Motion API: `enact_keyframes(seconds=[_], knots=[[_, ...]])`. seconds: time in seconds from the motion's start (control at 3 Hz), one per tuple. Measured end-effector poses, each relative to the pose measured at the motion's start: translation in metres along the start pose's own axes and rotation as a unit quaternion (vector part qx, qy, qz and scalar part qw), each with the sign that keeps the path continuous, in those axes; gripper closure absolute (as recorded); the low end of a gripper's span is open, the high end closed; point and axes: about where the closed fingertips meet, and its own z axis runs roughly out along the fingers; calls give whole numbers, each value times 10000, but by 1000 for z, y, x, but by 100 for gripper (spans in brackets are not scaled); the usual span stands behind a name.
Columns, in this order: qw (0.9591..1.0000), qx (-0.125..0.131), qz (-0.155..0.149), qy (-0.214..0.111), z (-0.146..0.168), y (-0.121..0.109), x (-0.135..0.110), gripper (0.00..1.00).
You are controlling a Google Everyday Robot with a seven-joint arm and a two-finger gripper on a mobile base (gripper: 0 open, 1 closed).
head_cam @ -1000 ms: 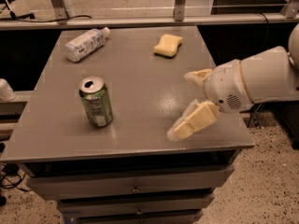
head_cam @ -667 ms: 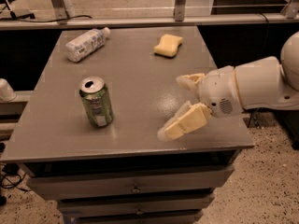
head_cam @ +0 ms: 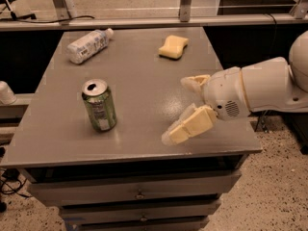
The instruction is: Knock green can over
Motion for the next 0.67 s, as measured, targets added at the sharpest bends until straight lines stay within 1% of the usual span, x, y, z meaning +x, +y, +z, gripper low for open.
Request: enact_keyframes(seconds=[0.33,0.67], knots=[[9989,-66,-132,-452,23,-1,-11,0],[9933,-300,-327,-1070,68,5,-34,0]])
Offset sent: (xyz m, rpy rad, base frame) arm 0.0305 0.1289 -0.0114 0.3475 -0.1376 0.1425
